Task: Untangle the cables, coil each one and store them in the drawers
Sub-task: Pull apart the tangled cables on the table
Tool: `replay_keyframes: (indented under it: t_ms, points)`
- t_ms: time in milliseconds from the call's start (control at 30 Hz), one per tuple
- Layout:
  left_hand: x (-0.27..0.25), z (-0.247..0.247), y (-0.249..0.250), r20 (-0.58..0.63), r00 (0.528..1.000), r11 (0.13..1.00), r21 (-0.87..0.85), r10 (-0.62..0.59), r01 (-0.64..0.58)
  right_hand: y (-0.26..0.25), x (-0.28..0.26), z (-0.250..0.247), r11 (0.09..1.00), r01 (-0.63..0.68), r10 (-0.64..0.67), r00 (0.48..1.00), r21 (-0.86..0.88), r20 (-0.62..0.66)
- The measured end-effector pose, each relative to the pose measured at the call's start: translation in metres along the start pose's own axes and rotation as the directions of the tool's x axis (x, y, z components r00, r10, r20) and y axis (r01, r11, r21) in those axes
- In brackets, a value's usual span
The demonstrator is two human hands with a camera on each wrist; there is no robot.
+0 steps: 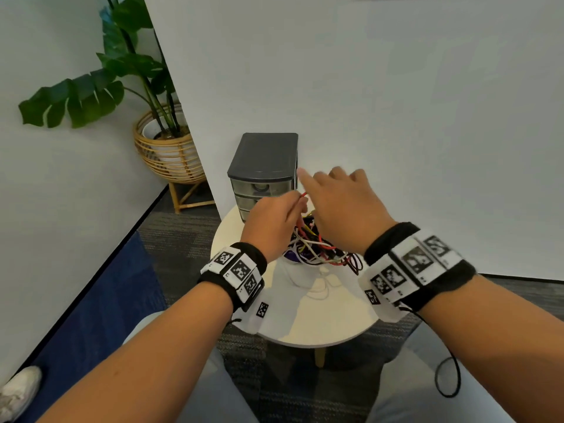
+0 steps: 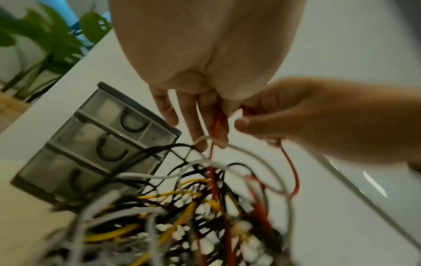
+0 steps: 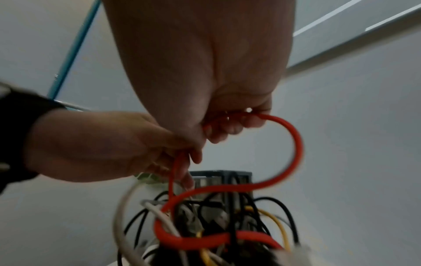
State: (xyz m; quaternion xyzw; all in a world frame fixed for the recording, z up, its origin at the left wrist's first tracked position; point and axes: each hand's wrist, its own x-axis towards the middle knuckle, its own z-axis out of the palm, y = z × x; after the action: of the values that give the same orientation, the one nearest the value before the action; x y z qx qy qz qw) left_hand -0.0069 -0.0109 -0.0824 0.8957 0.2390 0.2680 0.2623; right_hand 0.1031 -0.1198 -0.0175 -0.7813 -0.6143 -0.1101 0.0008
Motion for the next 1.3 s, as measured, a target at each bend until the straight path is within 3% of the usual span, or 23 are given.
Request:
replay_keyframes:
  t_ms: [33,100,233,367,467,500,533,567,600,633,700,767,833,900,933,1033,1167,1200,1233,1300]
  points:
    - [0.003,0.000,0.002,0.003,1.000,0.999,-0.041,-0.024,0.024,-0.003,0.001,0.005,0.998,0.000,0.001,1.000,-0.056,0.024]
    - [0.008,-0.001,0.008,0.047,0.994,0.986,-0.128,-0.097,0.102,0.002,0.003,0.017,1.000,-0.017,0.018,1.000,0.013,-0.007]
    - [0.013,-0.003,0.017,0.278,0.920,0.928,-0.170,-0.277,0.331,0.019,0.009,0.037,0.904,-0.121,0.144,0.989,0.409,-0.025]
    - [0.008,0.003,0.019,0.371,0.889,0.931,-0.140,-0.267,0.338,0.023,0.006,0.043,0.613,-0.147,0.379,0.917,0.777,-0.126]
    - [0.003,0.009,0.016,0.368,0.899,0.940,-0.150,-0.235,0.307,0.028,0.006,0.041,0.332,-0.134,0.643,0.757,0.934,-0.119]
    - [0.001,0.011,0.015,0.355,0.908,0.950,-0.132,-0.223,0.285,0.030,0.007,0.040,0.280,-0.136,0.690,0.716,0.950,-0.100]
    - [0.000,0.012,0.014,0.345,0.914,0.960,-0.103,-0.212,0.261,0.032,0.007,0.039,0.287,-0.155,0.700,0.708,0.945,-0.097]
    - [-0.001,0.013,0.014,0.344,0.916,0.968,-0.067,-0.205,0.242,0.033,0.006,0.037,0.366,-0.193,0.675,0.728,0.910,-0.118]
    - [-0.001,0.014,0.014,0.349,0.915,0.974,-0.027,-0.203,0.227,0.032,0.004,0.036,0.509,-0.238,0.616,0.772,0.827,-0.157]
    - [0.000,0.015,0.013,0.355,0.913,0.977,0.010,-0.202,0.212,0.031,0.001,0.036,0.674,-0.255,0.515,0.835,0.694,-0.193]
    - [0.003,0.015,0.013,0.352,0.916,0.981,0.053,-0.191,0.184,0.028,-0.005,0.036,0.933,-0.152,0.236,0.943,0.327,-0.235]
    - [0.004,0.014,0.013,0.330,0.930,0.987,0.057,-0.160,0.150,0.020,-0.009,0.036,0.999,-0.034,0.038,0.993,0.031,-0.111]
    - [0.002,0.014,0.013,0.323,0.939,0.993,0.030,-0.120,0.117,0.020,-0.007,0.039,0.998,-0.036,0.038,0.999,-0.051,0.038]
    - [-0.002,0.013,0.010,0.329,0.939,0.994,-0.012,-0.098,0.108,0.028,-0.003,0.037,0.994,-0.087,0.080,0.992,0.072,0.094]
    - [-0.005,0.014,0.006,0.330,0.939,0.993,-0.035,-0.098,0.116,0.033,0.000,0.034,0.966,-0.126,0.105,0.989,0.226,0.103]
    - [-0.012,0.016,-0.006,0.332,0.941,0.989,-0.108,-0.063,0.105,0.047,0.005,0.023,0.741,-0.211,0.269,0.963,0.637,0.007]
    - [-0.010,0.018,-0.009,0.321,0.945,0.980,-0.167,-0.053,0.111,0.042,0.008,0.013,0.391,-0.252,0.512,0.859,0.885,0.019]
    - [-0.008,0.019,-0.009,0.316,0.947,0.981,-0.158,-0.054,0.109,0.042,0.009,0.015,0.358,-0.255,0.539,0.842,0.898,0.025]
    - [-0.007,0.019,-0.009,0.308,0.950,0.985,-0.140,-0.056,0.103,0.042,0.008,0.018,0.395,-0.285,0.539,0.842,0.873,0.032]
    - [-0.008,0.020,-0.011,0.283,0.956,0.990,-0.096,-0.072,0.103,0.037,0.006,0.018,0.624,-0.329,0.475,0.880,0.709,-0.010]
